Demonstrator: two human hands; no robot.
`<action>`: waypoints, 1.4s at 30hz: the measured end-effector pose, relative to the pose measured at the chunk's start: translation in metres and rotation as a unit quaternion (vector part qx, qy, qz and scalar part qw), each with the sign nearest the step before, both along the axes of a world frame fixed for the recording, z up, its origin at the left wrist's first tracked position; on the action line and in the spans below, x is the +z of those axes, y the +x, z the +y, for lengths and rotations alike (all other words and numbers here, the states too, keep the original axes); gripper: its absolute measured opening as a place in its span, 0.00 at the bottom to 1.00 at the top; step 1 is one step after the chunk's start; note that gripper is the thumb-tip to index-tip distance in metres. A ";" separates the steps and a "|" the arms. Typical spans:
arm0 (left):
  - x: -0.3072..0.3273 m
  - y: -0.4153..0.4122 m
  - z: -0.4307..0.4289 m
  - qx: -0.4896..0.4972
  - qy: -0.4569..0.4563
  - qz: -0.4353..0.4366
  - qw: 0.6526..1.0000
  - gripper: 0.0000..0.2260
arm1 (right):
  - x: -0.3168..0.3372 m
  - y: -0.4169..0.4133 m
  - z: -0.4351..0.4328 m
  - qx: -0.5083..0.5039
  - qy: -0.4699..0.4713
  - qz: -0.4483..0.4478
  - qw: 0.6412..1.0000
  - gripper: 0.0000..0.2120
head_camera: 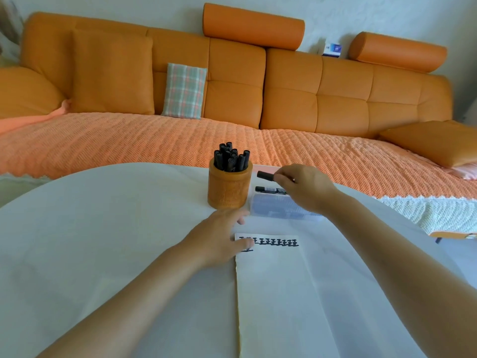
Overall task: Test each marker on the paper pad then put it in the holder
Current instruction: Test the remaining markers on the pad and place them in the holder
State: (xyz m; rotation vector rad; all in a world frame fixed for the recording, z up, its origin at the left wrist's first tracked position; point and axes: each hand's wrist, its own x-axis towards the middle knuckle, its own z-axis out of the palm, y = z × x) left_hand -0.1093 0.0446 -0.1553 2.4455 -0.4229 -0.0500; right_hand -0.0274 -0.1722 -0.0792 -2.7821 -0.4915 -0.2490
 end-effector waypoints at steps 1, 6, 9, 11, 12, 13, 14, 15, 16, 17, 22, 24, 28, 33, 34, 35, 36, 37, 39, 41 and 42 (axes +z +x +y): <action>0.001 -0.001 -0.001 0.014 -0.028 -0.021 0.999 0.26 | 0.000 -0.011 0.000 0.013 0.003 0.009 1.000 0.13; 0.008 -0.003 -0.007 0.027 -0.092 -0.131 0.987 0.23 | -0.014 -0.054 0.000 0.063 -0.030 0.054 0.996 0.06; 0.010 -0.005 -0.012 0.016 -0.055 -0.147 0.988 0.14 | -0.026 -0.069 0.001 0.081 -0.042 0.072 0.993 0.06; 0.009 -0.006 -0.015 0.007 -0.048 -0.144 0.988 0.08 | -0.034 -0.074 0.001 0.092 -0.032 0.080 0.992 0.07; 0.008 -0.007 -0.016 0.003 -0.052 -0.140 0.989 0.07 | -0.038 -0.076 0.001 0.098 -0.031 0.077 0.992 0.09; 0.007 -0.008 -0.016 0.000 -0.055 -0.137 0.989 0.06 | -0.041 -0.077 0.001 0.106 -0.036 0.067 0.991 0.10; 0.007 -0.009 -0.017 -0.001 -0.058 -0.136 0.989 0.06 | -0.044 -0.077 0.002 0.114 -0.041 0.055 0.991 0.11; 0.006 -0.009 -0.018 -0.001 -0.063 -0.136 0.989 0.06 | -0.047 -0.076 0.002 0.122 -0.044 0.041 0.991 0.12; 0.006 -0.009 -0.019 0.001 -0.069 -0.137 0.988 0.06 | -0.049 -0.075 0.003 0.129 -0.044 0.029 0.990 0.12; 0.005 -0.008 -0.019 0.005 -0.077 -0.136 0.988 0.06 | -0.050 -0.074 0.004 0.134 -0.042 0.021 0.990 0.11; 0.003 -0.002 -0.016 0.003 -0.096 -0.125 0.987 0.04 | -0.056 -0.069 0.005 0.143 -0.072 -0.021 0.987 0.09; 0.002 0.000 -0.014 -0.005 -0.101 -0.115 0.988 0.03 | -0.057 -0.070 0.006 0.141 -0.098 -0.039 0.984 0.10; 0.000 -0.001 -0.013 -0.011 -0.125 -0.100 0.987 0.01 | -0.058 -0.071 0.006 0.133 -0.129 -0.043 0.982 0.13; 0.002 -0.001 -0.009 -0.008 -0.124 -0.094 0.988 0.03 | -0.055 -0.073 0.005 0.138 -0.116 -0.026 0.983 0.17; 0.003 0.000 -0.008 -0.001 -0.119 -0.093 0.989 0.04 | -0.054 -0.074 0.005 0.132 -0.104 -0.023 0.986 0.22; 0.003 0.000 -0.007 0.006 -0.113 -0.093 0.989 0.04 | -0.054 -0.075 0.005 0.127 -0.092 -0.025 0.987 0.27; 0.003 0.001 -0.006 0.011 -0.106 -0.094 0.990 0.03 | -0.053 -0.076 0.005 0.123 -0.083 -0.026 0.989 0.29; 0.004 0.002 -0.004 0.015 -0.099 -0.096 0.990 0.03 | -0.052 -0.078 0.004 0.124 -0.067 -0.026 0.990 0.28; 0.006 0.004 0.000 0.024 -0.079 -0.101 0.991 0.03 | -0.051 -0.078 0.001 0.128 -0.005 -0.001 0.992 0.17; 0.007 0.005 0.006 0.040 -0.061 -0.104 0.992 0.03 | -0.047 -0.076 -0.004 0.121 0.054 0.054 0.990 0.12; 0.007 0.006 0.009 0.049 -0.054 -0.104 0.992 0.03 | -0.045 -0.075 -0.007 0.126 0.071 0.068 0.987 0.14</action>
